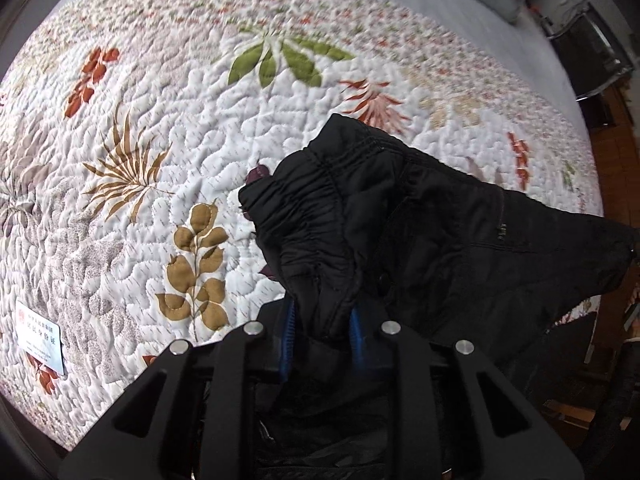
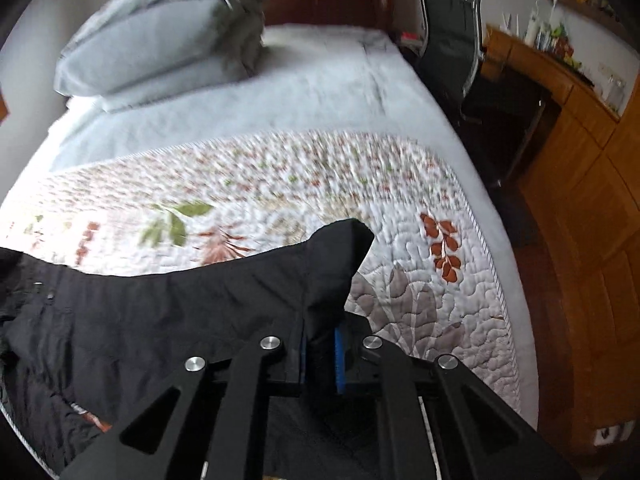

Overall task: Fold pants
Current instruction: 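Lift one pant leg with both grippers and lay it over the other leg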

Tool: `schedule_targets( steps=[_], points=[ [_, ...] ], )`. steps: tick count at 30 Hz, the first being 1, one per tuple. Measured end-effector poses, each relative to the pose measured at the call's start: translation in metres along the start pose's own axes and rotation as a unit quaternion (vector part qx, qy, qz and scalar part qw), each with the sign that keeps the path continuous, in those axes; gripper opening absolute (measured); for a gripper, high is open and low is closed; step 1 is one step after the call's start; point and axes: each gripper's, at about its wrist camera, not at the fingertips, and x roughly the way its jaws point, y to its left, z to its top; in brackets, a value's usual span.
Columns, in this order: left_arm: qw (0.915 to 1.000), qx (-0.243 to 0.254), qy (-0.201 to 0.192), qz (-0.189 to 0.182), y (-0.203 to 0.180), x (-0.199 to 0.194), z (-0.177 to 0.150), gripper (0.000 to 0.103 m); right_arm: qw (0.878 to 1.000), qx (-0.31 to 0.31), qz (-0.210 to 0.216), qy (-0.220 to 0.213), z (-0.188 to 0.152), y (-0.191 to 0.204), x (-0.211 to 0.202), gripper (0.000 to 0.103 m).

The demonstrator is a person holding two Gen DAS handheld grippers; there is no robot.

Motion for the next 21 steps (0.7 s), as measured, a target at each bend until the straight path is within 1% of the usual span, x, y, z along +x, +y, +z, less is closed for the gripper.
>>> schedule_targets(
  steps=[3,4,5,6,9,10,14,15,18,21],
  points=[
    [0.9988,0.023,-0.039,-0.02,-0.003,-0.018,-0.018,0.021,0.999,0.009,0.013,-0.033,-0.017,-0.001,-0.03,0.01],
    [0.998,0.027,-0.049,-0.029,0.001,-0.024,-0.022,0.021,0.999,0.009,0.017,-0.041,-0.021,-0.001,-0.034,0.01],
    [0.9968,0.032,-0.062,-0.039,0.008,-0.029,-0.035,0.021,0.998,0.012,0.024,-0.057,-0.03,-0.003,-0.044,0.01],
    [0.9948,0.039,-0.079,-0.052,0.006,-0.038,-0.045,0.021,0.997,0.018,0.032,-0.069,-0.038,-0.005,-0.054,0.01],
    [0.9893,0.057,-0.107,-0.081,0.014,-0.05,-0.073,0.021,0.992,0.044,0.051,-0.106,-0.067,-0.015,-0.08,0.01],
    [0.9867,0.061,-0.118,-0.093,0.013,-0.055,-0.085,0.021,0.991,0.049,0.054,-0.113,-0.073,-0.018,-0.085,0.01],
    [0.978,0.069,-0.143,-0.136,0.025,-0.072,-0.133,0.021,0.983,0.093,0.066,-0.144,-0.118,-0.038,-0.108,0.01],
    [0.977,0.068,-0.145,-0.14,0.026,-0.073,-0.14,0.021,0.981,0.103,0.068,-0.148,-0.126,-0.041,-0.111,0.01],
    [0.9725,0.056,-0.157,-0.163,0.04,-0.082,-0.175,0.022,0.974,0.134,0.078,-0.167,-0.156,-0.052,-0.124,0.01],
    [0.9702,0.05,-0.163,-0.173,0.049,-0.087,-0.201,0.023,0.966,0.159,0.089,-0.184,-0.18,-0.059,-0.137,0.01]
  ],
)
